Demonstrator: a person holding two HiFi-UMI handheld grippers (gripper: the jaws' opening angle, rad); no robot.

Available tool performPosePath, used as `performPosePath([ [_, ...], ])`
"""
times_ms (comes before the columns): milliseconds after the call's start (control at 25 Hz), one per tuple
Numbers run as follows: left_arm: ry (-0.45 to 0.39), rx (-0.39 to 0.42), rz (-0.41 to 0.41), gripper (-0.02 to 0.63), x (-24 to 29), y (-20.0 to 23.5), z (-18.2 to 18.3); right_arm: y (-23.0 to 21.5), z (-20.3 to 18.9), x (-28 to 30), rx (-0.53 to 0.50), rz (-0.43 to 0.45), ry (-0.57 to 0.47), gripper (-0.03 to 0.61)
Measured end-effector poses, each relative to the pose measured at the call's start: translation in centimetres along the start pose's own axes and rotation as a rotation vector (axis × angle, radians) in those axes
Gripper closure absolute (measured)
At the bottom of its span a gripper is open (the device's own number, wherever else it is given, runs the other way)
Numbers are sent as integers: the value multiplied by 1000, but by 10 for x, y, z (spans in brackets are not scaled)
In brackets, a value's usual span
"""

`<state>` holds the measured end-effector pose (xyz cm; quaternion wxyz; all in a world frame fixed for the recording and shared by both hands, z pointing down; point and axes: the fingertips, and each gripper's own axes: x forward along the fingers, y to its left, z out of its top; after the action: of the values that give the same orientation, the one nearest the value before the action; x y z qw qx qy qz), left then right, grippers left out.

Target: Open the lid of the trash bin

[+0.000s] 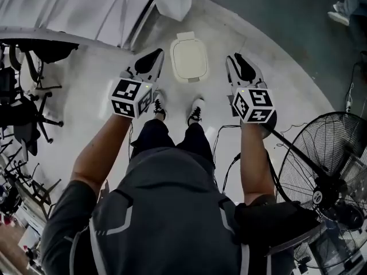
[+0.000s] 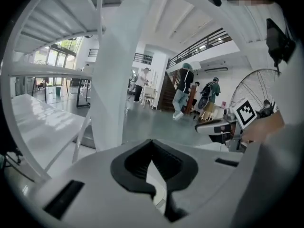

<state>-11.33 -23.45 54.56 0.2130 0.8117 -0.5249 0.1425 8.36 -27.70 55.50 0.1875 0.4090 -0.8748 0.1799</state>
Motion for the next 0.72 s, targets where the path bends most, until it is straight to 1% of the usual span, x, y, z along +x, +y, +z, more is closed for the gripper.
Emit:
performPosePath([
  [120, 106, 11, -22, 604, 15, 0, -53, -1, -48, 17, 4, 0, 93, 439],
  [200, 165, 6, -32, 604, 22, 1, -83, -1, -79, 28, 16, 4, 155, 416],
  [280, 190, -8, -24, 604, 28, 3, -105, -1, -108, 39, 31, 4, 204, 401],
  [400, 192, -41, 11, 604, 36, 10, -132, 0, -154, 52, 46, 6, 281, 380],
  [480, 206, -48, 25, 604, 41, 14, -152, 5, -185, 61, 41, 19, 345, 365],
  [640, 270, -53, 29, 604, 53, 21, -195, 12, -235, 79, 34, 31, 429, 357],
  [720, 316, -26, 34, 604, 56, 21, -219, 13, -259, 85, 60, 27, 474, 354],
])
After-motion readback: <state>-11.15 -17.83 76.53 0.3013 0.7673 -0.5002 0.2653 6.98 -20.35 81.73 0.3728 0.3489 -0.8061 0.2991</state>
